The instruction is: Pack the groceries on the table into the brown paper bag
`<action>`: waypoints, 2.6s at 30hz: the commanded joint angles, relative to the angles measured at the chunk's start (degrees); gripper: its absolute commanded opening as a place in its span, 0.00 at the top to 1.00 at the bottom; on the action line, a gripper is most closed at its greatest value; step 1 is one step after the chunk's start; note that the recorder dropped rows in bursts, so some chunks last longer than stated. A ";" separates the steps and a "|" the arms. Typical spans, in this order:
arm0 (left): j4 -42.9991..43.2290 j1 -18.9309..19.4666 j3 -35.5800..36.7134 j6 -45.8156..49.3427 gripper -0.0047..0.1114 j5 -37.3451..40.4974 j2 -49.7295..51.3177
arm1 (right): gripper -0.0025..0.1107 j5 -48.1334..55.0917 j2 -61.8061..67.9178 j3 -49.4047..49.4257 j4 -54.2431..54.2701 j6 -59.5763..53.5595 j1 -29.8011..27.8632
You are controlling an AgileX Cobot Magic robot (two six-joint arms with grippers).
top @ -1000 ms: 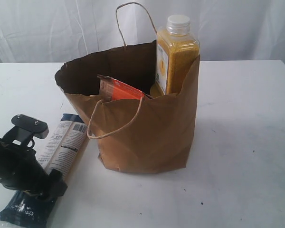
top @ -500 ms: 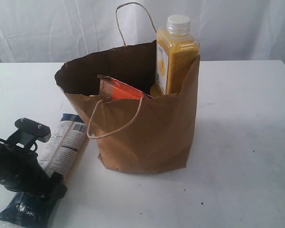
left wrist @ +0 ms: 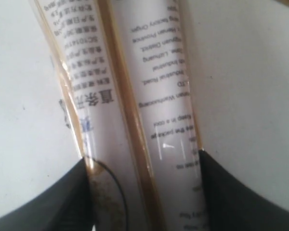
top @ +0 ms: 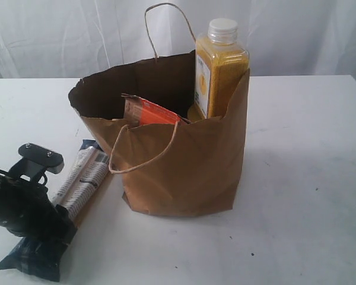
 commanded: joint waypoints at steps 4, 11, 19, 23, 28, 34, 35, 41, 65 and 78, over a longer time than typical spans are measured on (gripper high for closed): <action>-0.70 -0.05 0.46 -3.78 0.96 3.39 -7.43 | 0.98 -0.33 -0.31 0.30 0.00 -0.34 -0.24; -0.44 -0.05 0.46 -3.78 0.96 5.71 -20.00 | 0.98 -0.33 -0.31 0.30 0.00 -0.34 -0.24; 6.47 -0.05 0.46 -6.70 0.96 9.31 -36.32 | 0.98 -0.33 -0.31 0.30 0.00 -0.34 -0.24; 14.81 -0.05 0.46 -14.15 0.96 14.89 -39.22 | 0.98 -0.33 -0.31 0.30 0.00 -0.34 -0.24; 15.08 -0.05 0.58 -14.71 0.84 23.59 -36.96 | 0.98 -0.33 -0.31 0.30 0.00 -0.34 -0.24; 13.21 -0.05 4.15 -16.47 0.24 16.97 -32.68 | 0.98 -0.33 -0.31 0.30 0.00 -0.34 -0.24; 12.84 -0.05 4.15 -16.47 0.24 14.86 -31.81 | 0.98 -0.33 -0.31 0.30 0.00 -0.34 -0.24; 12.38 -0.17 2.31 -16.47 0.25 6.74 -25.02 | 0.98 -0.33 -0.31 0.30 0.00 -0.34 -0.24; 11.97 -5.29 -6.95 -14.70 0.25 -9.92 3.48 | 0.98 -0.33 -0.31 0.30 0.00 -0.34 -0.24; 11.97 -7.62 -6.95 -18.09 0.25 -15.01 8.80 | 0.98 -0.33 -0.31 0.30 0.00 -0.34 -0.24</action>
